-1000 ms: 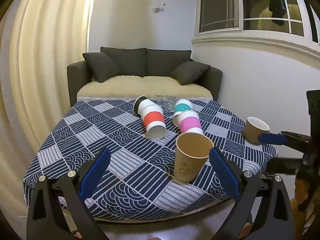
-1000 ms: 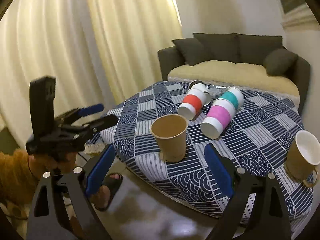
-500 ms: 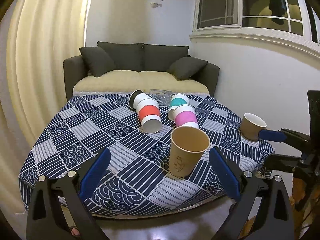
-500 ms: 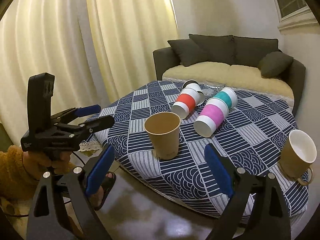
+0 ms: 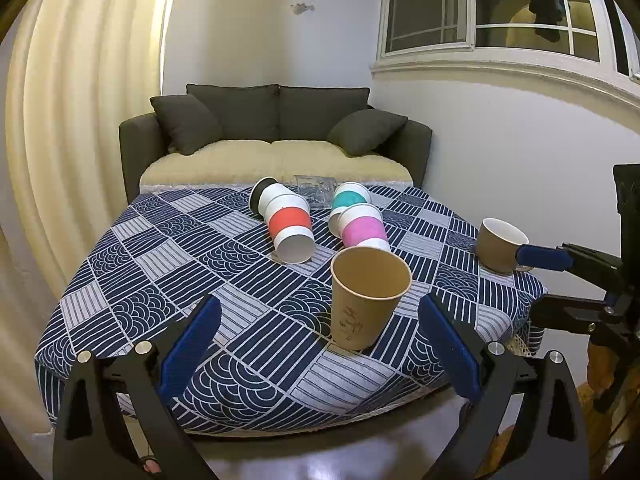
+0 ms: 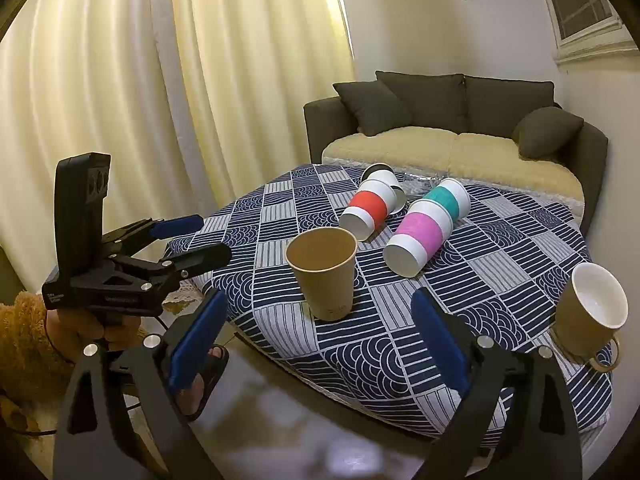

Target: Flip cup upright

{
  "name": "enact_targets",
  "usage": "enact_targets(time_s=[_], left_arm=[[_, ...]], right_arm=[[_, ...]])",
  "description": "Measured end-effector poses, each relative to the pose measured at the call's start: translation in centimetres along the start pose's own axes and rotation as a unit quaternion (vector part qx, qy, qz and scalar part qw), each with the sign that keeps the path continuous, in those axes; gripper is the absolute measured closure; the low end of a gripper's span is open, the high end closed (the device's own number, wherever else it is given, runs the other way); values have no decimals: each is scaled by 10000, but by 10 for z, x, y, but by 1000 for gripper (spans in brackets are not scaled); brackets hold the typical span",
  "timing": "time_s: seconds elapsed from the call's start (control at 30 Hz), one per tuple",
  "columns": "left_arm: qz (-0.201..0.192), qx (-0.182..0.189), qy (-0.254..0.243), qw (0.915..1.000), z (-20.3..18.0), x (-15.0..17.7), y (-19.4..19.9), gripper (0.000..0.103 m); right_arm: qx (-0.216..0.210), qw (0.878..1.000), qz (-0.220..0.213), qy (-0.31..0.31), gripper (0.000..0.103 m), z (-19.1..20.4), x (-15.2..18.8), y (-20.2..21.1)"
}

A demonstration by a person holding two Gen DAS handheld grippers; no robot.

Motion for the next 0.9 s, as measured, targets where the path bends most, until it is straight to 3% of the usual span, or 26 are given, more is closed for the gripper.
enact_targets(time_s=[0.3,0.37,0.9], left_arm=[[-11,46,-27,10000,-3,0,0,7],[-14,74,-15,10000,-3,0,1,7],[57,239,7,9997,-5,0,-1,7]], right_arm=[[63,10000,25,33,10,0,1,-1],[121,9999,-6,31,5,-2,0,-1],[288,9996,2,-10,5,-11,0,0]])
Point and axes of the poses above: each gripper's, at about its wrist camera, not at the fingertips, and y roughly against the way its jaws point, z to its left, x to its underside, the point moved 6 cm from there along -y, roughly the way its jaws point, and after that the axes turned 4 degrees about x, right-handed, at the moved point
